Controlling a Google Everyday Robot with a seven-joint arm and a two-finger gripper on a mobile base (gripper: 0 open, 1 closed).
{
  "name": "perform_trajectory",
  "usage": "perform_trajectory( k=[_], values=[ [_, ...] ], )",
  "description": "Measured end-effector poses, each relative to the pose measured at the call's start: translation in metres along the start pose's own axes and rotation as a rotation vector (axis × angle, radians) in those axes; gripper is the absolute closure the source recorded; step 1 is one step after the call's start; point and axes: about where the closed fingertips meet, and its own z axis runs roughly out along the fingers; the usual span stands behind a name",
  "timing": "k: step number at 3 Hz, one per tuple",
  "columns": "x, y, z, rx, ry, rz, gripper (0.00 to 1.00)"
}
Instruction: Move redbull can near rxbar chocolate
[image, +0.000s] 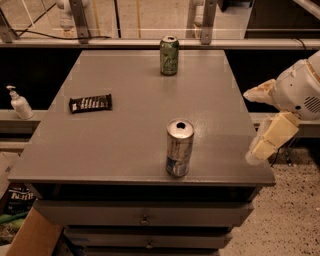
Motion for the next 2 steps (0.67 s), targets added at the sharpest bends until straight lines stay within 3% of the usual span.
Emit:
perform_trajectory(
  k=[1,2],
  values=[
    [-0.009,0.006,0.018,-0.079,-0.159,0.035,0.0],
    [-0.025,0.024,0.033,-0.137,-0.334,0.026,0.0]
  ],
)
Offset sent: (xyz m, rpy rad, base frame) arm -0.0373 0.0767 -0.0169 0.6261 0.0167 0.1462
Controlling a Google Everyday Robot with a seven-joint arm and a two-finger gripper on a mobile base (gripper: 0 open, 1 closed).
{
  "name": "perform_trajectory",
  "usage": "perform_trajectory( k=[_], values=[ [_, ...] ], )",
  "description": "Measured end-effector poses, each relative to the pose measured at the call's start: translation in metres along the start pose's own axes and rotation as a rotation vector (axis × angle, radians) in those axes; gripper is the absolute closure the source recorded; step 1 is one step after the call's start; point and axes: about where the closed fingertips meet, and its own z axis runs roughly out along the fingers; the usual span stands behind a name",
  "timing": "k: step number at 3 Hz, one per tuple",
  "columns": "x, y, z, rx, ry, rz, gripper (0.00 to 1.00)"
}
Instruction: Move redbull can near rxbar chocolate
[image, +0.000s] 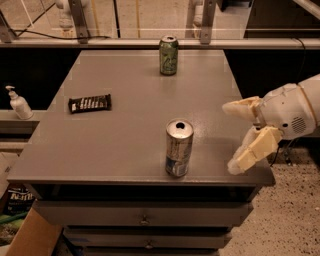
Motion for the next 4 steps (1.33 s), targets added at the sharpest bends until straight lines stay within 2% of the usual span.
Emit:
perform_trajectory(
  k=[1,2,3,4],
  values=[
    [-0.009,0.022,0.028,-0.055,-0.17,-0.043,0.0],
    [-0.024,0.039,0.054,-0.093,-0.289,-0.104,0.0],
    [-0.042,0.051,0.082,-0.121,-0.366,-0.143,0.0],
    [-0.056,0.057,0.1,-0.125,-0.396,-0.14,0.17]
  ],
)
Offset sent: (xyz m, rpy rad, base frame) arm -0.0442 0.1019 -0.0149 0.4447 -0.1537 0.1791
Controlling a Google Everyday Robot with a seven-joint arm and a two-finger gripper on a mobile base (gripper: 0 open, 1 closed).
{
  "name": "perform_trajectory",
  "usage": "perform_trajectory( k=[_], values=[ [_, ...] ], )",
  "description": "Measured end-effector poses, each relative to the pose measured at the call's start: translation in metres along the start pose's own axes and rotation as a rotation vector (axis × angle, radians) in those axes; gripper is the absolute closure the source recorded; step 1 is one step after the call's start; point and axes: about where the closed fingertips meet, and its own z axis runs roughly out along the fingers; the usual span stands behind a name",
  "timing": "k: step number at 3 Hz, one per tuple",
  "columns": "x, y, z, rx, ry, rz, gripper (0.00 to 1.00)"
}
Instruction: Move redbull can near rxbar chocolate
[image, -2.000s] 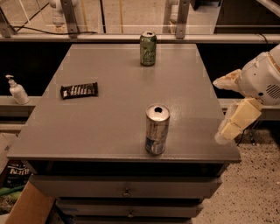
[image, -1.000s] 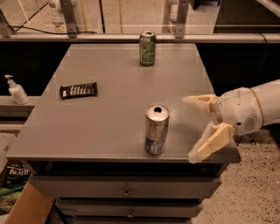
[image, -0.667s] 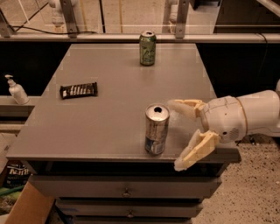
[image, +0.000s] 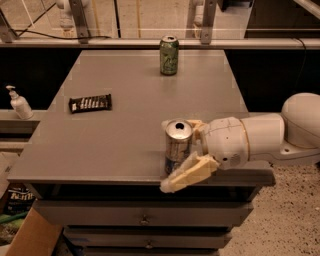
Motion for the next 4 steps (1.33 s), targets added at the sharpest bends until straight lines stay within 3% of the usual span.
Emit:
perform_trajectory(
  k=[2,3,4],
  values=[
    [-0.0061,-0.0039,0.0062,0.063,0.002,0.048,0.63],
    [-0.0072,-0.0031,0.008,0.059,0.004,0.045,0.87],
    [-0.0084,-0.0023,0.0096,0.056,0.005,0.043,1.0]
  ],
)
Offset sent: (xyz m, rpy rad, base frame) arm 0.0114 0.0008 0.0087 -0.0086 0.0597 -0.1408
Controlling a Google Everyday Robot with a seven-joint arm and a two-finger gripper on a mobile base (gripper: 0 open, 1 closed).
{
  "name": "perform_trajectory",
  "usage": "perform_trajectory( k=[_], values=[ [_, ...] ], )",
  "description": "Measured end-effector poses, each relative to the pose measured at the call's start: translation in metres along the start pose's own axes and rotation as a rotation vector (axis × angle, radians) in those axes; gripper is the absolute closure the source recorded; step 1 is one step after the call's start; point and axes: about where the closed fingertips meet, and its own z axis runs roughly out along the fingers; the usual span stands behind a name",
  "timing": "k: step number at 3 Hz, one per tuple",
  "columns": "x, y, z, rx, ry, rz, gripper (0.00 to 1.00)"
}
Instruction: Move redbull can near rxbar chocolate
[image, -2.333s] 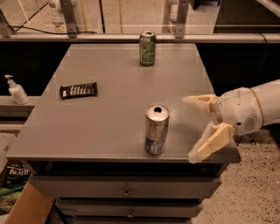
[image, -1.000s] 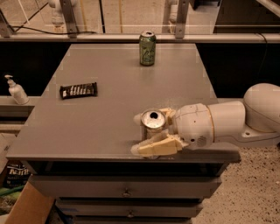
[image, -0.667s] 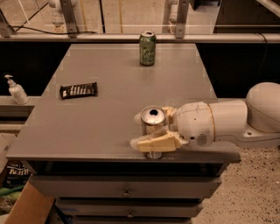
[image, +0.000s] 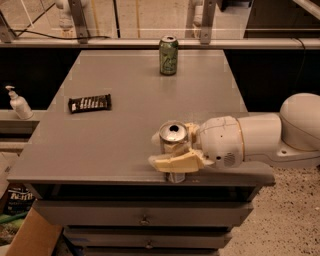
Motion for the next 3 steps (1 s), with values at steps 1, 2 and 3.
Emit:
perform_trajectory(
  k=[1,2,3],
  values=[
    [-0.026,-0.005,-0.012,0.044,-0.049,-0.053,1.0],
    [-0.058,-0.025,-0.015,0.083,-0.127,-0.14,1.0],
    [-0.074,-0.053,0.003,0.13,-0.16,-0.178,1.0]
  ],
)
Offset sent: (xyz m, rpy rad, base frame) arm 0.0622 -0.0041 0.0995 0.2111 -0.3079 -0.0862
